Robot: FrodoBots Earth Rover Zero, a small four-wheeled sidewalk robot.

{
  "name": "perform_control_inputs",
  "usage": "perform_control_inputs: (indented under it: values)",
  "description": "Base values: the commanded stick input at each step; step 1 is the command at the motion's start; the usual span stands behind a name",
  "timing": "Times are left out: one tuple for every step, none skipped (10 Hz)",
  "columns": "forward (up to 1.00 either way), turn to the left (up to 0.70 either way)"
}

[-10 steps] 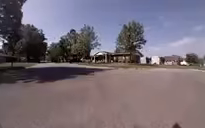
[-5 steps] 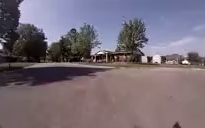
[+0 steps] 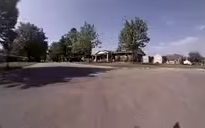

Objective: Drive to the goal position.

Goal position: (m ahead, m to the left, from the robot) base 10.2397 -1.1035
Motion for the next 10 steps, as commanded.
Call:
perform_control_inputs:
  values:
    - [0.69,0.03]
    - [0.69,0.03]
    - [0.69,0.03]
    - [0.69,0.03]
    - [0.69,0.03]
    - [0.69,0.03]
    - [0.69,0.03]
    - [0.69,0.03]
    - [0.69,0.03]
    - [0.69,0.03]
